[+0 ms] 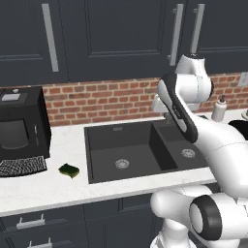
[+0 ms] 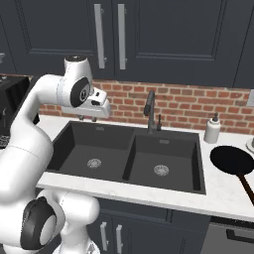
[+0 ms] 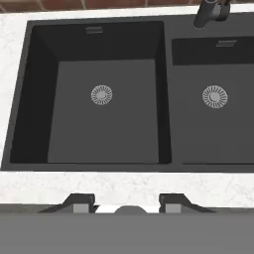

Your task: Pick the pan and sponge and place them into the sink. Then turn on the water.

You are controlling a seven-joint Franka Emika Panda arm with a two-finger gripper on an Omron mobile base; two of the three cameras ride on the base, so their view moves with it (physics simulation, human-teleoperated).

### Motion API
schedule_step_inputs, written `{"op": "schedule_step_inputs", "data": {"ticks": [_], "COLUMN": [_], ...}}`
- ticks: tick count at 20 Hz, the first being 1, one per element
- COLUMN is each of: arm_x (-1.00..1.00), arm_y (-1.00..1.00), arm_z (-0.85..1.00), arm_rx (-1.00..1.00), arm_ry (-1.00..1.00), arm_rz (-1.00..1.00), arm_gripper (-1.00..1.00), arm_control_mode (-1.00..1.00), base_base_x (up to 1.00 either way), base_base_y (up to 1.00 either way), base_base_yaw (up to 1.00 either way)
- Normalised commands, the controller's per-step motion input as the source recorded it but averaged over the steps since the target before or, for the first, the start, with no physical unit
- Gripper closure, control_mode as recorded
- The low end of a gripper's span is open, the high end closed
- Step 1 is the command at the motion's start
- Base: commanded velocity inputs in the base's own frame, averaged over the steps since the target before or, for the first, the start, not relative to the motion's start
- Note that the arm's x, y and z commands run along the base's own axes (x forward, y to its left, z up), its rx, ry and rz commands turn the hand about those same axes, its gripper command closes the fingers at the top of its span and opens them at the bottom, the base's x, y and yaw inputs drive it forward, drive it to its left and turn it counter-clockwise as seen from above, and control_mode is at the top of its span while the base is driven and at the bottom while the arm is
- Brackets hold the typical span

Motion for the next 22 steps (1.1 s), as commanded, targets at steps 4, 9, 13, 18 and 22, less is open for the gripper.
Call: {"op": "schedule_step_inputs", "data": {"ticks": [4, 9, 13, 18, 22], "arm_x": [0.0, -0.05, -0.1, -0.09, -0.12], "arm_y": [-0.19, -0.55, -0.71, -0.71, -0.73], "arm_z": [-0.01, -0.06, -0.08, -0.1, -0.13], "arm_rx": [0.0, 0.0, 0.0, 0.0, 0.0], "arm_ry": [0.0, 0.0, 0.0, 0.05, 0.03], "arm_rz": [0.0, 0.0, 0.0, 0.0, 0.0], "arm_gripper": [-1.0, -1.0, -1.0, -1.0, -1.0], "arm_control_mode": [-1.0, -1.0, -1.0, -1.0, -1.0], "base_base_x": [0.0, 0.0, 0.0, 0.0, 0.0], "base_base_y": [0.0, 0.0, 0.0, 0.0, 0.0], "base_base_yaw": [0.0, 0.0, 0.0, 0.0, 0.0]}}
